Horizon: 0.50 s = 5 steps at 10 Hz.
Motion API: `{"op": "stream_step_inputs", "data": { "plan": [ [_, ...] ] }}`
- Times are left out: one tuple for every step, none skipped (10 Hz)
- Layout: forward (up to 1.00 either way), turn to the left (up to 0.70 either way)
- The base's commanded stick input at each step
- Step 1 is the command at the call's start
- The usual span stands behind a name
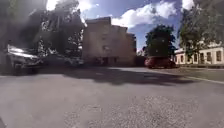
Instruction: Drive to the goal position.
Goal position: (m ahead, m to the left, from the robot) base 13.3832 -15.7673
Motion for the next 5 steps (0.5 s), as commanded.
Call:
{"op": "stream_step_inputs", "data": {
  "plan": [
    [0.85, 0.0],
    [0.85, 0.0],
    [0.85, 0.0],
    [0.85, 0.0],
    [0.85, 0.0]
  ]
}}
